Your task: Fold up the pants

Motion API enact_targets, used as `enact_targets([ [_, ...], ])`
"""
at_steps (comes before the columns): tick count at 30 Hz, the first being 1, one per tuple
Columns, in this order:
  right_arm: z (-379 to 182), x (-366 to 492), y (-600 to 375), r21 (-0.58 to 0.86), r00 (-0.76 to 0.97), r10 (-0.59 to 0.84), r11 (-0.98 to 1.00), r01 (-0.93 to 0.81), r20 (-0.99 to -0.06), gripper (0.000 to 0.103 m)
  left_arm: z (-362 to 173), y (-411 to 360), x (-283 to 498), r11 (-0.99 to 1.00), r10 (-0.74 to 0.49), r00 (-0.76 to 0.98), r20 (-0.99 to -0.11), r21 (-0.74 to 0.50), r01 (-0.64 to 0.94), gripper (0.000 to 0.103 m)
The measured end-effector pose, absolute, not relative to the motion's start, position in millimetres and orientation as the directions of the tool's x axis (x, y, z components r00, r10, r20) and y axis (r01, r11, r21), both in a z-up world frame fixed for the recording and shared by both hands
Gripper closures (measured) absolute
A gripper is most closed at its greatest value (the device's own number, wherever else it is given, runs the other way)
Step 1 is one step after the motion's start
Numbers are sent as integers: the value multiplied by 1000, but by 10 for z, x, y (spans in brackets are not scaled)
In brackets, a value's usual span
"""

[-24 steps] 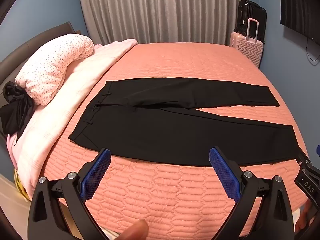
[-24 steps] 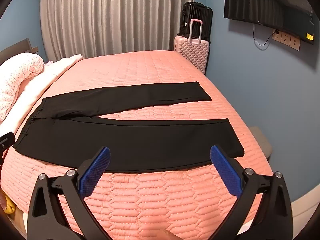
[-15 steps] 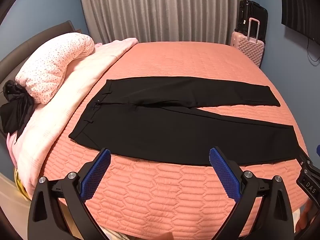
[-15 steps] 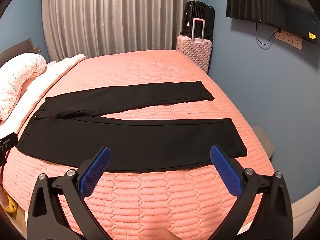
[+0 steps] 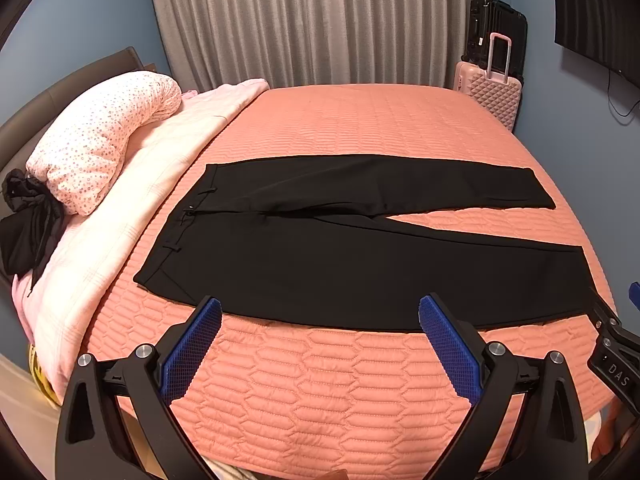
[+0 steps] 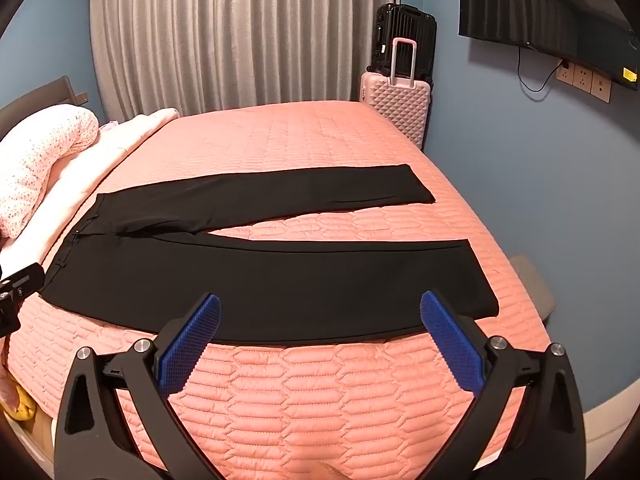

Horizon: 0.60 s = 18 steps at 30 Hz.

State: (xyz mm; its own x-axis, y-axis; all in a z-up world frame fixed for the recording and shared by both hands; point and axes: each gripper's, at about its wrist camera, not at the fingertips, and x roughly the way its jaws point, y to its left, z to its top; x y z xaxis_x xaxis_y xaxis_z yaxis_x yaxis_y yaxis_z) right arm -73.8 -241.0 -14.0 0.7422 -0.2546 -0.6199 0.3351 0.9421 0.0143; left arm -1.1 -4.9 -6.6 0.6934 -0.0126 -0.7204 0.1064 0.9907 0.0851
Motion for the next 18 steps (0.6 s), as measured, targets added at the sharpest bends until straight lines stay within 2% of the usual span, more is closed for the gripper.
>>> enact_targets([
  [18, -72, -755, -2411, 15, 748, -257, 942, 336, -612, 5, -27, -41, -10, 990, -16, 691, -723, 85, 112, 6],
])
